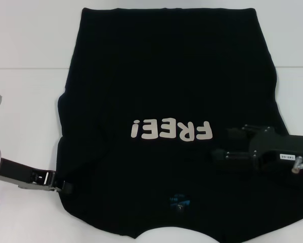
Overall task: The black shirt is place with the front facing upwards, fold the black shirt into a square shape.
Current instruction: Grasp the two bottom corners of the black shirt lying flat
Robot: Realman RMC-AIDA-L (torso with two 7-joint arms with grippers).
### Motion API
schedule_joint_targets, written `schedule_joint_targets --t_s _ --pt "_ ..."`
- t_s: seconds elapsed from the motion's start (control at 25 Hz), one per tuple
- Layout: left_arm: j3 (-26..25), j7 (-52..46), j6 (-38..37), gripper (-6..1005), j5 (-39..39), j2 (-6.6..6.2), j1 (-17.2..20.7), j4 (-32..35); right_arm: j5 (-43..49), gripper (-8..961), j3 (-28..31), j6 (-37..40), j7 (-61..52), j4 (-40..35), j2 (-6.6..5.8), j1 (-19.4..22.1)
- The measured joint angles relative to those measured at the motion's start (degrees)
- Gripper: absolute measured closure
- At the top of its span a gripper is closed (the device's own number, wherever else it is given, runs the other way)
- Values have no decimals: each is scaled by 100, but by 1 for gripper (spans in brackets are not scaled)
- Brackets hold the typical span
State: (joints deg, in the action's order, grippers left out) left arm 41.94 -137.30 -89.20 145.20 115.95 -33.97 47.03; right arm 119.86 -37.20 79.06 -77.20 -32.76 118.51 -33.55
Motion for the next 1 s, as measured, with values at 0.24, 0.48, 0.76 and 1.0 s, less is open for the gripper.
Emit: schedule_joint_targets --t_s 0.24,0.48,0.76,1.0 --pt "-125 72 -91 868 -26 -4 0 28 256 76 -30 113 -1464 -554 -239 41" --pt "-109 89 -172 963 -18 -6 -54 -19 1315 75 -38 780 -4095 -1276 -831 -101" --pt "-134 208 -246 963 -79 -25 -57 -36 2743 75 25 2020 -6007 -1543 -1164 -405" --pt "-134 299 -247 963 -95 -28 -57 -45 3335 76 28 2050 -6256 -1235 -1099 -429"
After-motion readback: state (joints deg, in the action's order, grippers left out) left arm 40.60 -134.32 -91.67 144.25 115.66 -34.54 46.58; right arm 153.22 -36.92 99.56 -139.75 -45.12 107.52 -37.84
